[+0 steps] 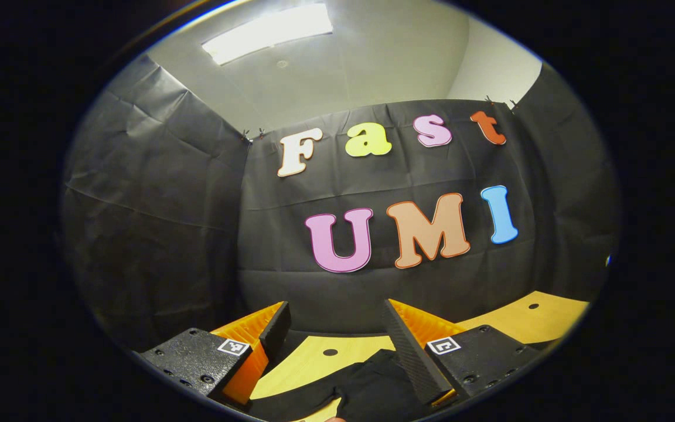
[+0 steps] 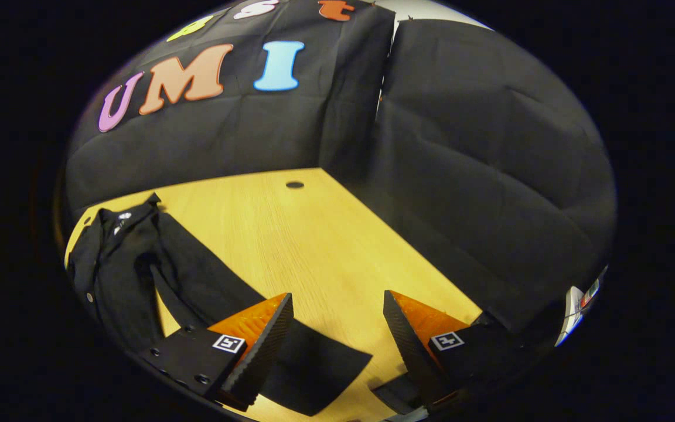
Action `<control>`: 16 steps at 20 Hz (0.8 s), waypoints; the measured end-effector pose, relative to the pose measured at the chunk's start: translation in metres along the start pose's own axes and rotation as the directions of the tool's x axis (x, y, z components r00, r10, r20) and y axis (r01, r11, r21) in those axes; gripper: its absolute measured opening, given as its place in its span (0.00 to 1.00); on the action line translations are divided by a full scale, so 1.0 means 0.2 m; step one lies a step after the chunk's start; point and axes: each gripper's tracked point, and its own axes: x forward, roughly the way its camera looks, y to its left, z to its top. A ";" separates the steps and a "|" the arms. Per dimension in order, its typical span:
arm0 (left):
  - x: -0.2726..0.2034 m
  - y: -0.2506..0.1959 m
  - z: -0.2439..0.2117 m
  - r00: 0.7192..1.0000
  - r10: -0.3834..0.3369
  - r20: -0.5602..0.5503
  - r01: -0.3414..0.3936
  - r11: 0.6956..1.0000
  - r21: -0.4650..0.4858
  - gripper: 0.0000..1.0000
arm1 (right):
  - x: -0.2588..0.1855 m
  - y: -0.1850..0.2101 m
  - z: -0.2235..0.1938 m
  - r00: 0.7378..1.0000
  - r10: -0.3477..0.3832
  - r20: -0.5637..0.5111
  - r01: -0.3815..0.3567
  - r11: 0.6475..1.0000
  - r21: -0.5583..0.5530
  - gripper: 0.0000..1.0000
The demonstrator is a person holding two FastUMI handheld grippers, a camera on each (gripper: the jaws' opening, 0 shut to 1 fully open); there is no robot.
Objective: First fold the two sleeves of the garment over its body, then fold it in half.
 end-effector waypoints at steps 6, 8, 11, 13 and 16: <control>0.02 -0.13 -0.03 0.999 -0.030 -0.030 0.030 1.000 0.005 0.94 | 0.00 0.01 -0.04 0.990 0.043 -0.138 -0.046 0.999 -0.020 0.99; 0.03 -0.18 -0.03 0.998 -0.044 -0.035 0.044 0.999 0.007 0.99 | 0.00 0.02 -0.06 0.982 0.058 -0.177 -0.066 0.997 -0.039 0.99; 0.04 -0.26 -0.04 0.997 -0.063 -0.038 0.063 0.998 0.003 0.94 | 0.02 0.02 -0.06 0.975 0.100 -0.199 -0.102 0.995 0.001 0.97; 0.05 -0.30 -0.05 0.996 -0.072 -0.042 0.072 0.997 0.002 0.94 | 0.03 0.03 -0.07 0.964 0.140 -0.224 -0.121 0.988 0.096 0.98; 0.08 -0.36 -0.05 0.996 -0.080 -0.050 0.080 0.997 -0.001 0.94 | 0.01 0.13 -0.09 0.961 0.182 -0.209 -0.175 0.983 0.053 0.69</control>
